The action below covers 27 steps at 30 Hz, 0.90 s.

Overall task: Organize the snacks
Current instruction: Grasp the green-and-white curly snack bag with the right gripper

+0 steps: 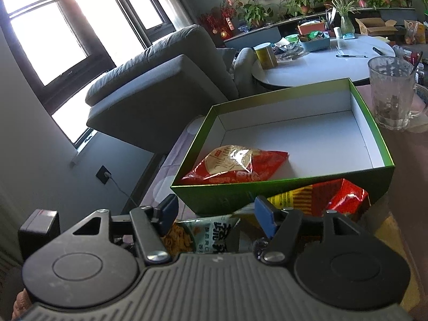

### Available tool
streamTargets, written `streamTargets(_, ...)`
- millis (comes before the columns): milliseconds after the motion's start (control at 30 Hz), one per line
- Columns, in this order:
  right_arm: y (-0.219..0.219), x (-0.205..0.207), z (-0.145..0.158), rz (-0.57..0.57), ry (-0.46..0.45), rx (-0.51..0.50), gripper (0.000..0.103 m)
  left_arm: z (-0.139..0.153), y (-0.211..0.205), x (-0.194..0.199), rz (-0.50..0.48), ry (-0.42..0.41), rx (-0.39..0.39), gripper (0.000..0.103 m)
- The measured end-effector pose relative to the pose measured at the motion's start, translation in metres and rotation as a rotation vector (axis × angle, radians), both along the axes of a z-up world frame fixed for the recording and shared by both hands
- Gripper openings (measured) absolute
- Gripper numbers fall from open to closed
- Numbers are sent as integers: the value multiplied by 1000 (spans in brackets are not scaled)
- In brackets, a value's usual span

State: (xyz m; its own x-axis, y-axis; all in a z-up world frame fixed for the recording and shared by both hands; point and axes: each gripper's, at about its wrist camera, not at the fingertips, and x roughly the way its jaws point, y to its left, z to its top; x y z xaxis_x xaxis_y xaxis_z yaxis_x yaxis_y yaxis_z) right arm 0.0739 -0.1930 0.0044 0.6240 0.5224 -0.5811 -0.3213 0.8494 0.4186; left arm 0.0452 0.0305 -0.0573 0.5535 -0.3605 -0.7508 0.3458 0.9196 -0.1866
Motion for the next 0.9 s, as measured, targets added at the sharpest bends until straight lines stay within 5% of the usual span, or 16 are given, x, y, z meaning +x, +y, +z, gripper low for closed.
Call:
streamTargets(433,7,-5,-17,107,64,5,75,9,38,-6,146,-22,-57,94)
streamTargets(900,36,11,-40,139,166,-42,75,-3,19,15,66,-9,-64,81)
